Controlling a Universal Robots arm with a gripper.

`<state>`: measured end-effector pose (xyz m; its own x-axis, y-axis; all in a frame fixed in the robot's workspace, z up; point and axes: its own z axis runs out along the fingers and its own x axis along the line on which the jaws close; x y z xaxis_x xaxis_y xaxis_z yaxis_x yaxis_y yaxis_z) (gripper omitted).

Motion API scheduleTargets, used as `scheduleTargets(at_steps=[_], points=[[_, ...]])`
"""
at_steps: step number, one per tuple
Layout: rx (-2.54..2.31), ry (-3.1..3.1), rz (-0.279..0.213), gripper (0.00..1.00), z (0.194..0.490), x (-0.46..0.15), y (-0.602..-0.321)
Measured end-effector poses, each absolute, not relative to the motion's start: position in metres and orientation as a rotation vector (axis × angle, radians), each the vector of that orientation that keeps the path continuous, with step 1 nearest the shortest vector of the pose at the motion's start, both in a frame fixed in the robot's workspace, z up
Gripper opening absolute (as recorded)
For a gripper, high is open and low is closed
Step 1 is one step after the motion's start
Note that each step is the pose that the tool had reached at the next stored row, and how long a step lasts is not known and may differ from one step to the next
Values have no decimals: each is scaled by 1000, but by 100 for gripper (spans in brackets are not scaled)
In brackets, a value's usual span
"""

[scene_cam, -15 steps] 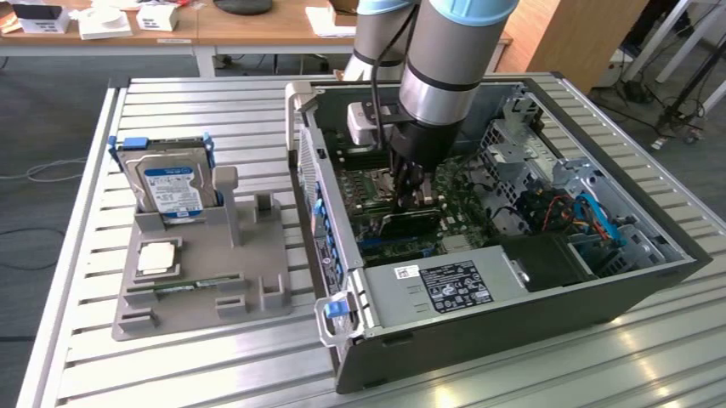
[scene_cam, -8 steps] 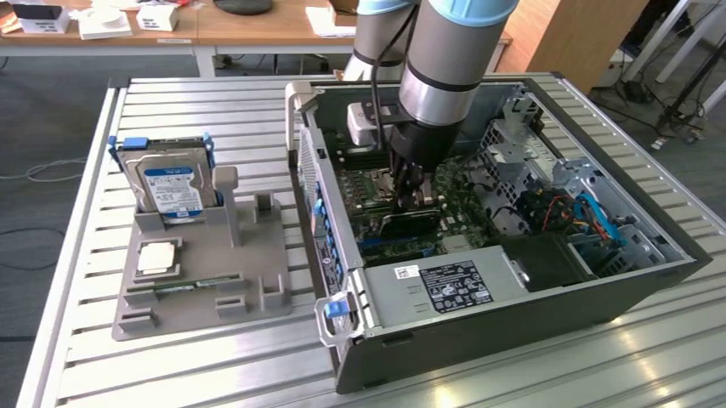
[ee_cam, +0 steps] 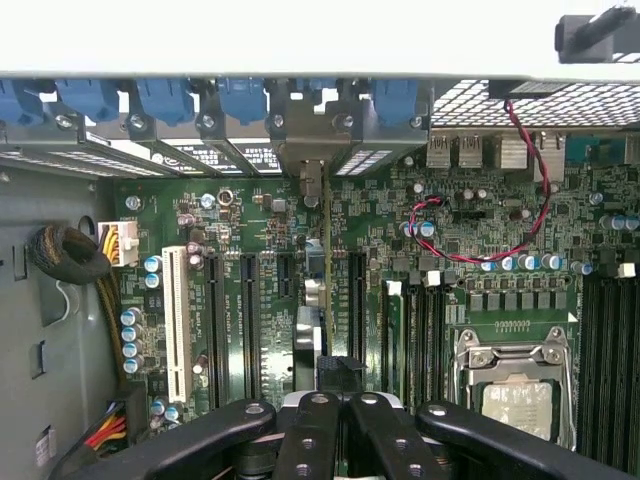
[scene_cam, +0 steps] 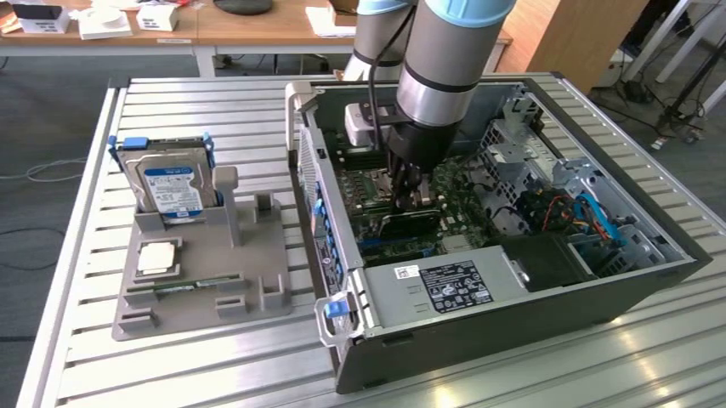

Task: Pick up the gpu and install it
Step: 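Press down on the gpu until it lock into place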

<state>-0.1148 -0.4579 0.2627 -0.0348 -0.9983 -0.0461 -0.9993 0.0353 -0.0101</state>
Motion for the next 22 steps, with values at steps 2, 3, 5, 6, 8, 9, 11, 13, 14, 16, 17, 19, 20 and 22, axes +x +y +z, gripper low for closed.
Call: scheduleTargets(at_steps=[2, 3, 5, 6, 8, 9, 11, 13, 14, 16, 17, 19, 20, 22], points=[[-2154, 2231, 38, 11, 263, -115, -458], [-2154, 2231, 38, 11, 263, -115, -458], [-2154, 2231, 38, 11, 263, -115, -458], [-2154, 2231, 38, 11, 263, -115, -458], [-2154, 2231, 38, 11, 262, -115, -458], [-2154, 2231, 38, 11, 262, -115, -458], [-2154, 2231, 38, 11, 262, -115, -458], [-2154, 2231, 38, 11, 262, -115, -458], [-2154, 2231, 38, 11, 262, -115, -458], [-2154, 2231, 39, 11, 262, -115, -458], [-2153, 2230, 39, 11, 263, -115, -458], [-2154, 2231, 38, 11, 268, -115, -458], [-2154, 2231, 38, 11, 270, -115, -458], [-2154, 2231, 38, 11, 273, -115, -458]])
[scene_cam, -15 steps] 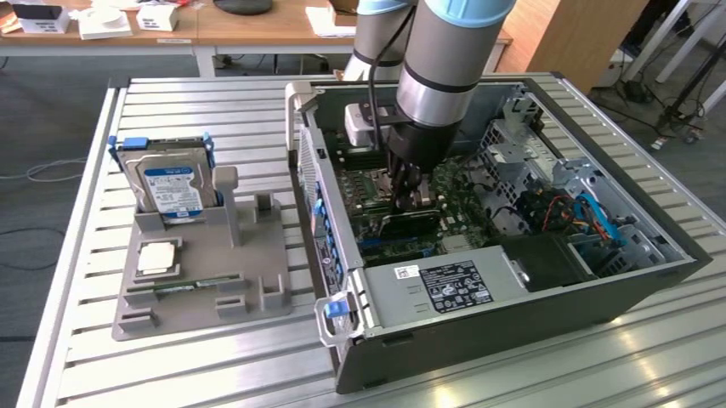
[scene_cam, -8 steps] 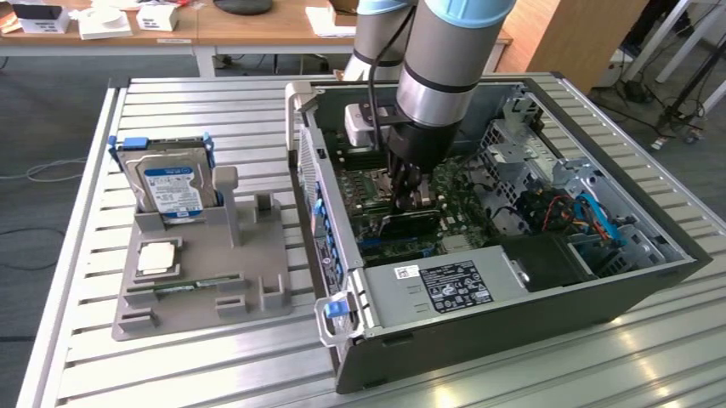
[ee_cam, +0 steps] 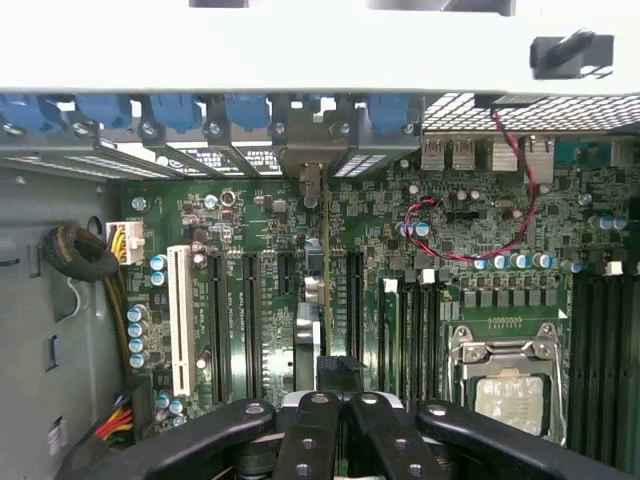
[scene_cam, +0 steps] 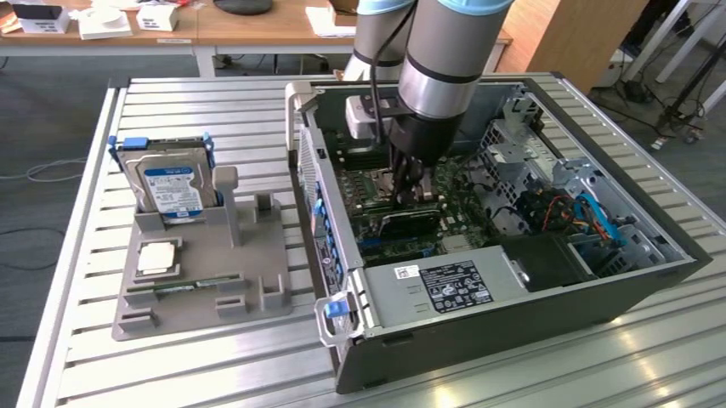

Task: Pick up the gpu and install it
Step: 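Press down on the gpu until it lock into place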

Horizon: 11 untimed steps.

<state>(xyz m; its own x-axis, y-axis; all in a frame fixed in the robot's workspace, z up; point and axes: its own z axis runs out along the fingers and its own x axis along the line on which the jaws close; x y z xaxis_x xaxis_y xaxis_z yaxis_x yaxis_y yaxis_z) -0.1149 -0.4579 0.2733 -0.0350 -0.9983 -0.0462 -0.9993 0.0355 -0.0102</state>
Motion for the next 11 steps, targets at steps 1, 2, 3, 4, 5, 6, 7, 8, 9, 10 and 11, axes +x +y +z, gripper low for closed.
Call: scheduleTargets(at_steps=[1, 2, 3, 4, 5, 6, 7, 8, 9, 10, 11], points=[[-2154, 2231, 38, 11, 275, -115, -458], [-2154, 2231, 38, 11, 277, -115, -458], [-2154, 2231, 38, 11, 279, -115, -458], [-2154, 2231, 38, 11, 281, -115, -458], [-2154, 2231, 38, 11, 284, -115, -458], [-2154, 2231, 38, 11, 286, -115, -458], [-2154, 2231, 38, 11, 288, -115, -458], [-2154, 2231, 38, 11, 290, -115, -458], [-2154, 2231, 38, 11, 291, -115, -458], [-2154, 2231, 38, 11, 293, -115, -458], [-2154, 2231, 38, 11, 294, -115, -458]])
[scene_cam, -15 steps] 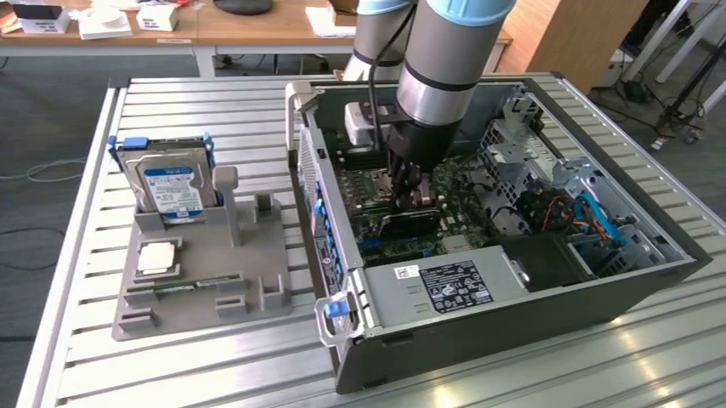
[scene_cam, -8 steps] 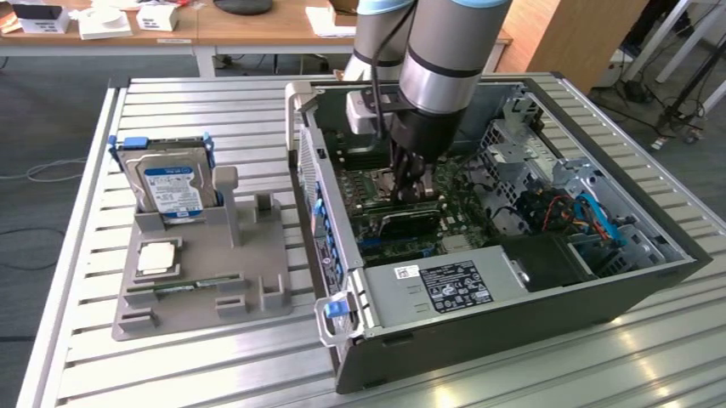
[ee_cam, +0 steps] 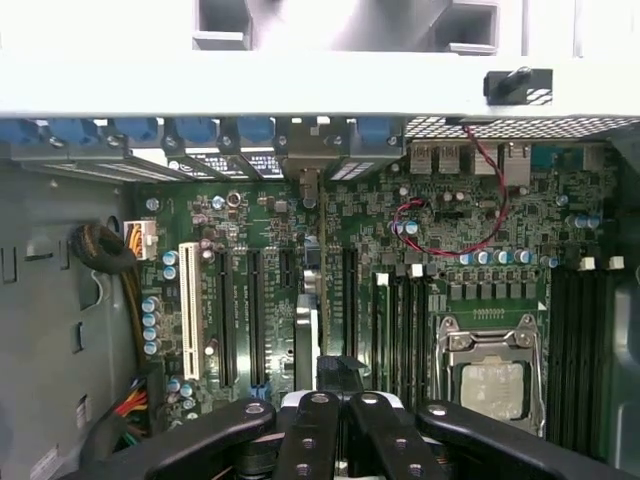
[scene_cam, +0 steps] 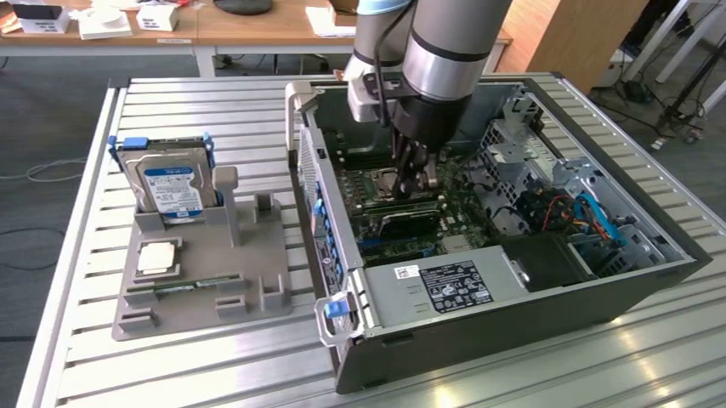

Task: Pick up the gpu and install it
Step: 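Press down on the gpu until it lock into place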

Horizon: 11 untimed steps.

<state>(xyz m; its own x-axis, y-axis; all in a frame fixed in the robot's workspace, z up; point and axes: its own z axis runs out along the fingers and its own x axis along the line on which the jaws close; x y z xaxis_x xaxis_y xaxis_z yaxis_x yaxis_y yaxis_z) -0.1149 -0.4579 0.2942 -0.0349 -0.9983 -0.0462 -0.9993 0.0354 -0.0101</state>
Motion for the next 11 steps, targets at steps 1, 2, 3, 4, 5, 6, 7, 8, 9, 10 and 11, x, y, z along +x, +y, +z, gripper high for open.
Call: scheduleTargets(at_steps=[1, 2, 3, 4, 5, 6, 7, 8, 9, 10, 11], points=[[-2154, 2231, 38, 11, 295, -115, -458], [-2154, 2231, 38, 11, 296, -115, -458], [-2154, 2231, 38, 11, 297, -115, -458], [-2154, 2231, 38, 11, 297, -115, -458], [-2154, 2231, 38, 11, 297, -115, -458], [-2154, 2231, 38, 11, 297, -115, -458], [-2154, 2231, 38, 11, 297, -115, -458], [-2154, 2231, 38, 11, 297, -115, -458], [-2154, 2231, 38, 11, 297, -115, -458], [-2154, 2231, 38, 11, 297, -114, -458], [-2154, 2231, 38, 11, 297, -113, -458]])
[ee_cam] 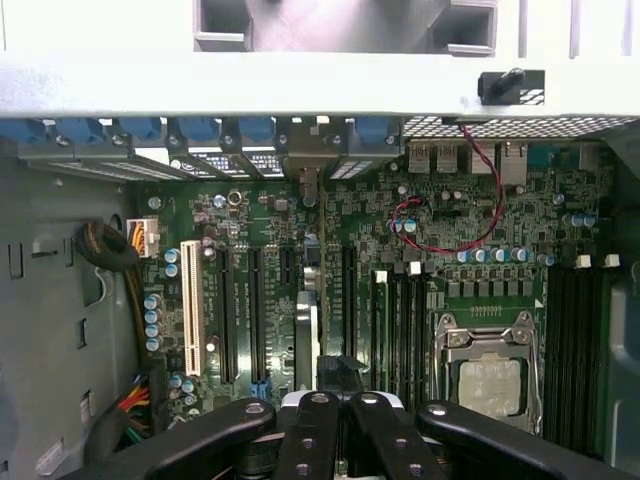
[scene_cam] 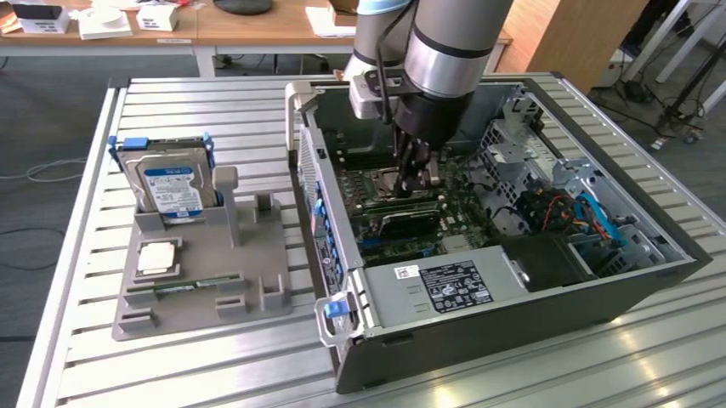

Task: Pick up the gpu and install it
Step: 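Press down on the gpu until it lock into place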

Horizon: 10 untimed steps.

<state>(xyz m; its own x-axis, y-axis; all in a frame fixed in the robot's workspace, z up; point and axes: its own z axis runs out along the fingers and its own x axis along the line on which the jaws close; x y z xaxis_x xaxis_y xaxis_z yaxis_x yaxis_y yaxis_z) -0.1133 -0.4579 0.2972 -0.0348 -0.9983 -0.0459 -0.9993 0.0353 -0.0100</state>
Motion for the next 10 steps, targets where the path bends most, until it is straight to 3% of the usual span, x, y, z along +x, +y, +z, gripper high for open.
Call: scheduleTargets(at_steps=[10], points=[[-2154, 2231, 38, 11, 297, -109, -458]])
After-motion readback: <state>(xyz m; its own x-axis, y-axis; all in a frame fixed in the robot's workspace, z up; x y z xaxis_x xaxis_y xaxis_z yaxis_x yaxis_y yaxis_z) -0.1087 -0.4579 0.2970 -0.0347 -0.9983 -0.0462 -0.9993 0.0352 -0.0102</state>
